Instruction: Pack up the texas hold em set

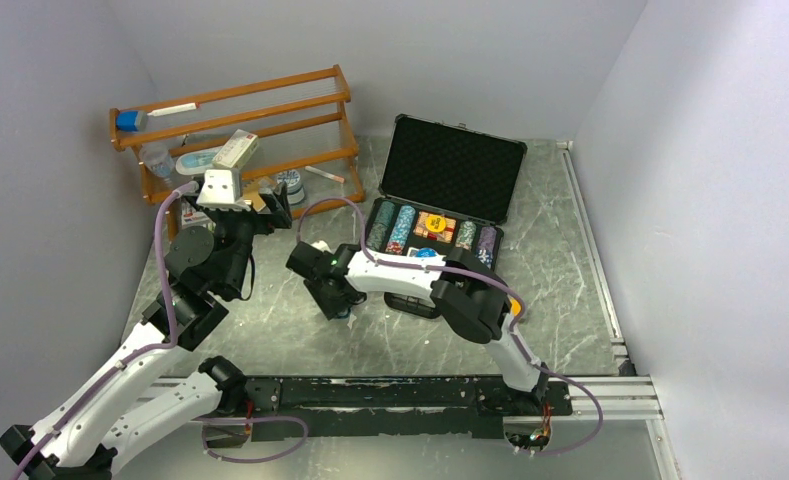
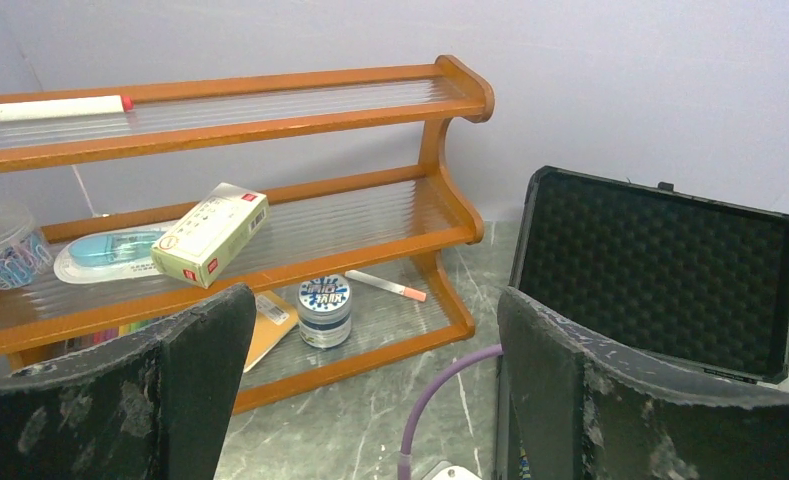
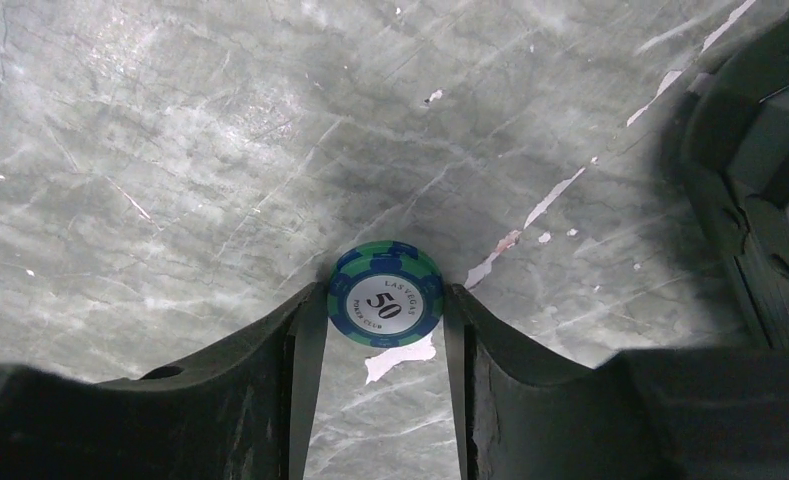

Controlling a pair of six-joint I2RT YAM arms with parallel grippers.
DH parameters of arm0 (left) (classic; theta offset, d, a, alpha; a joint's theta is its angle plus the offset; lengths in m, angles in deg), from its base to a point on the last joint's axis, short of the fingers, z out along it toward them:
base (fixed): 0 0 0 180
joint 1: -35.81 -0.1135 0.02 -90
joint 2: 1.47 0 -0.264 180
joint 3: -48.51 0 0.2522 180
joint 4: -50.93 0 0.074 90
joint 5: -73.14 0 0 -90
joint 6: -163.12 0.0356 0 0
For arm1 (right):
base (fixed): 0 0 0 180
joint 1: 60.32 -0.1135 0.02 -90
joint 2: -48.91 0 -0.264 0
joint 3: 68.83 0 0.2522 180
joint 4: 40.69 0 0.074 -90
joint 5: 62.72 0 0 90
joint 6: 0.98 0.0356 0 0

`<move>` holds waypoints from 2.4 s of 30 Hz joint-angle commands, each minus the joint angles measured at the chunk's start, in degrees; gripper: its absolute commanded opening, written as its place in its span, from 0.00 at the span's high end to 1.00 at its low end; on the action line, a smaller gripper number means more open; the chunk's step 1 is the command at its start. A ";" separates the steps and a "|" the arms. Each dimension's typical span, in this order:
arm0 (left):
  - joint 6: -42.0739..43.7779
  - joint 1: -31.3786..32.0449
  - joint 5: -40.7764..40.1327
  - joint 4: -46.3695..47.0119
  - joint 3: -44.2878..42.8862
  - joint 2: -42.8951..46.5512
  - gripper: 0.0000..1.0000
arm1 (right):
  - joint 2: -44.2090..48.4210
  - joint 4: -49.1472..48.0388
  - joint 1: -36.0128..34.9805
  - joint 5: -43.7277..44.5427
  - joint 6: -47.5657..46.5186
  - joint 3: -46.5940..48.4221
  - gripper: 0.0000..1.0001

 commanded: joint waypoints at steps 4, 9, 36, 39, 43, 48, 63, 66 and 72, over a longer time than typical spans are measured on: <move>0.88 -0.33 -0.66 1.99 0.19 0.40 0.06 | -3.75 0.17 0.20 -0.09 0.27 0.29 0.56; 1.01 -0.32 -0.65 1.90 0.06 0.37 0.06 | -4.87 0.78 0.38 0.27 1.00 0.98 0.49; -8.41 -0.36 3.23 1.32 2.72 -2.10 0.00 | 24.80 -18.73 9.91 -4.22 9.82 -17.49 0.66; -9.19 -0.36 14.05 -1.16 0.11 -5.45 0.04 | 31.45 -23.13 13.97 -2.83 14.67 -24.10 0.66; -12.96 -0.38 25.06 -5.14 -3.92 -11.55 0.06 | 39.18 -27.43 19.78 -1.09 21.23 -32.21 0.66; -23.27 -0.32 32.81 -2.44 -0.41 -15.50 0.06 | 46.09 -28.03 23.71 1.59 25.48 -35.67 0.65; -41.02 1.97 57.49 31.62 12.95 -31.06 0.19 | 53.50 -29.02 27.41 -4.77 32.47 -40.42 0.65; -42.14 2.55 56.18 34.56 12.83 -33.13 0.22 | 53.97 -28.94 27.33 -5.69 32.87 -40.58 0.65; -41.35 2.76 54.57 35.15 11.48 -34.80 0.34 | 54.51 -30.01 27.46 -7.48 33.10 -40.97 0.65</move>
